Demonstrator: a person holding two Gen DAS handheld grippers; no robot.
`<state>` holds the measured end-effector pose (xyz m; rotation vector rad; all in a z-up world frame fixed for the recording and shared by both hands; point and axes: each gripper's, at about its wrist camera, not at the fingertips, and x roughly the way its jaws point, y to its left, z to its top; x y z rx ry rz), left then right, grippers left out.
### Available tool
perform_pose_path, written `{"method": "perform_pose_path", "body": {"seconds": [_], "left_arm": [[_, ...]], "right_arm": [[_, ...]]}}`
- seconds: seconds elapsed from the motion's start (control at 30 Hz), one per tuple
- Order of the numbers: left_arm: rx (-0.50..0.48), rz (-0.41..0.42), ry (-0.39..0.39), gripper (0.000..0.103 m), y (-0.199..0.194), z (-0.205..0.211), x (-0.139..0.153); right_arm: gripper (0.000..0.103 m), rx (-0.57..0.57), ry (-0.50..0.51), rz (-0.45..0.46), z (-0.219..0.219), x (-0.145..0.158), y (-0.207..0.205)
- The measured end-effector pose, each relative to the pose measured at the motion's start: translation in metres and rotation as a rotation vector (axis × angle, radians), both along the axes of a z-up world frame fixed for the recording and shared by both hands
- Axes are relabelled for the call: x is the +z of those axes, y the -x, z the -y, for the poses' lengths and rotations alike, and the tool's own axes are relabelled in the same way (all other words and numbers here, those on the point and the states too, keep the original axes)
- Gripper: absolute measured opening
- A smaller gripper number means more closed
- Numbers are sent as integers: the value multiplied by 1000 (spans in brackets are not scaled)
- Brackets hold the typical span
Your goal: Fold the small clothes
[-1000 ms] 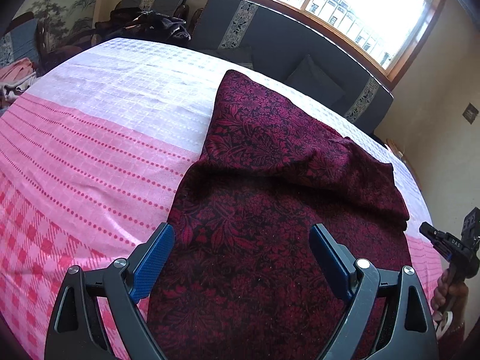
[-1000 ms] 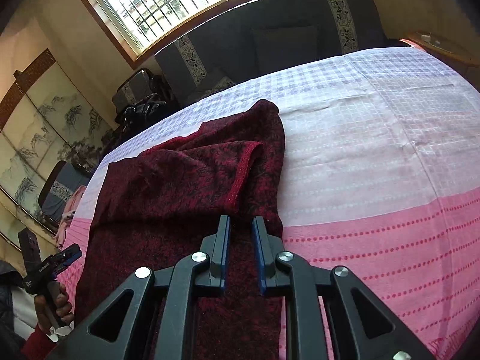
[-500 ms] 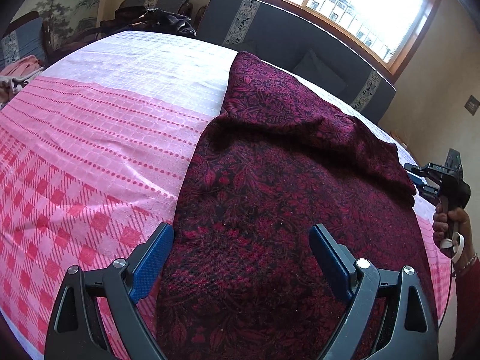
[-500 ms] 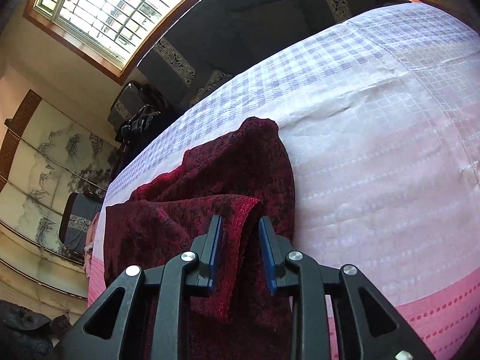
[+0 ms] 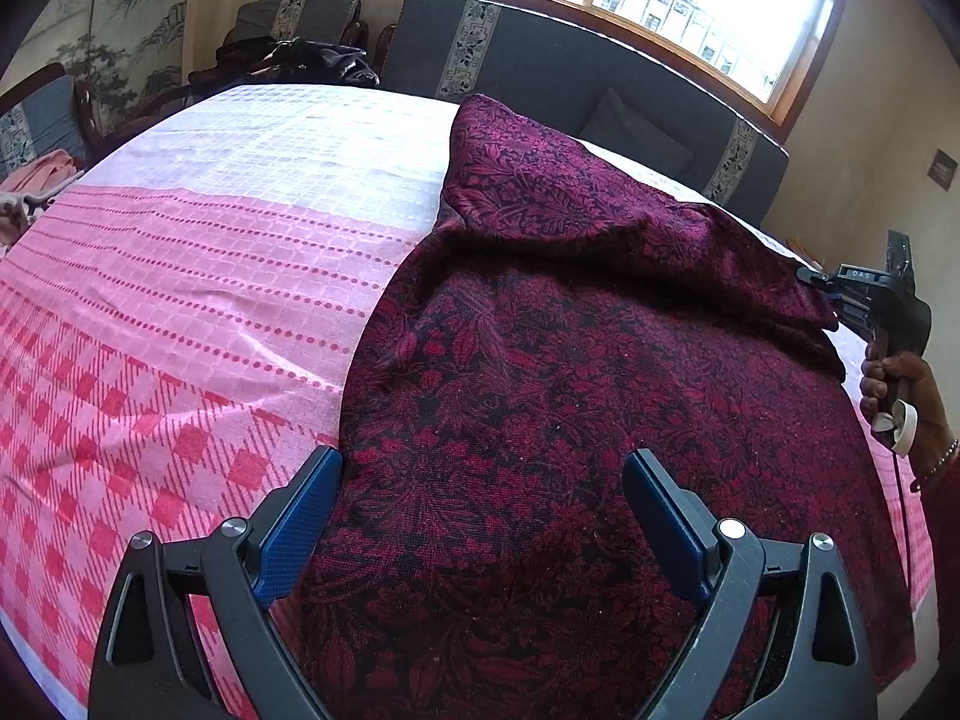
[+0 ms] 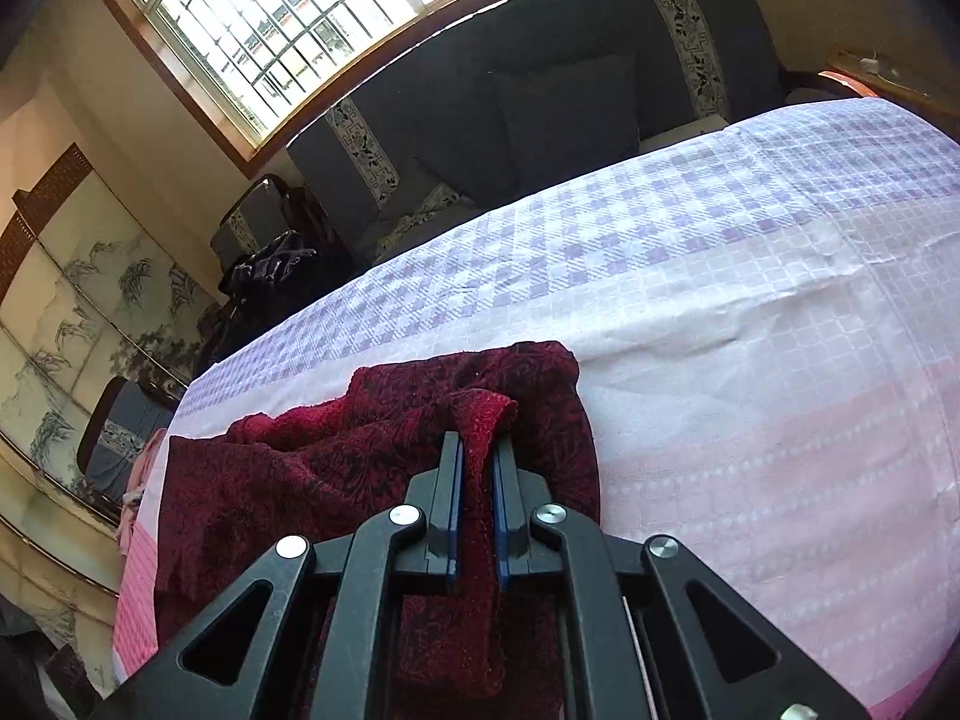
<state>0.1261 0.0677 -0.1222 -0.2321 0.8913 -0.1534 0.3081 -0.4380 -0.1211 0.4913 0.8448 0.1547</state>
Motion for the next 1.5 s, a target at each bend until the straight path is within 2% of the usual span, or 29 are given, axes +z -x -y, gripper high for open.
{"method": "perform_pose_path", "body": {"seconds": [0.07,0.2,0.3,0.4,0.5,0.57,0.6,0.67,0.73,0.8,0.87,0.97,1.07,1.2,1.33,1.4,1.5], "left_arm": [[-2,-3,-17,94,0,2,0],[-7,-8,-33,95,-1,5,-1],[-7,-8,-33,95,-1,5,-1],[-6,-6,-25,95,-2,4,-1],[-6,-6,-28,95,-1,5,-1],[-6,-7,-33,95,-1,5,-1],[-6,-8,-36,95,-1,5,-1],[-6,-10,-42,95,-2,6,-1],[-7,-12,-44,95,-2,7,-1],[-5,-17,-42,95,-2,7,1],[18,-11,-45,95,2,4,5],[44,42,-64,95,20,0,16],[51,85,-130,95,38,2,26],[36,139,-234,95,59,12,38],[15,186,-301,95,75,21,46],[11,196,-321,95,80,24,48],[3,207,-331,95,87,27,52]], "right_arm": [[7,4,-13,-29,0,-15,1],[10,-16,-101,-36,10,-19,1],[13,-26,-55,-40,6,-9,6],[16,-83,4,16,4,11,28],[16,-38,31,34,-7,19,45],[16,26,111,-19,-25,10,45],[16,57,119,-62,-30,2,43],[14,55,142,-55,-31,4,49],[15,20,78,-66,-22,12,56],[17,8,8,-26,-15,28,77],[17,47,11,14,-21,46,109],[18,147,18,59,-33,60,173],[24,205,58,82,-39,62,242],[40,189,193,53,-47,54,314],[44,161,246,45,-55,48,356],[50,144,245,36,-55,40,367],[50,118,219,8,-52,29,375]]}}
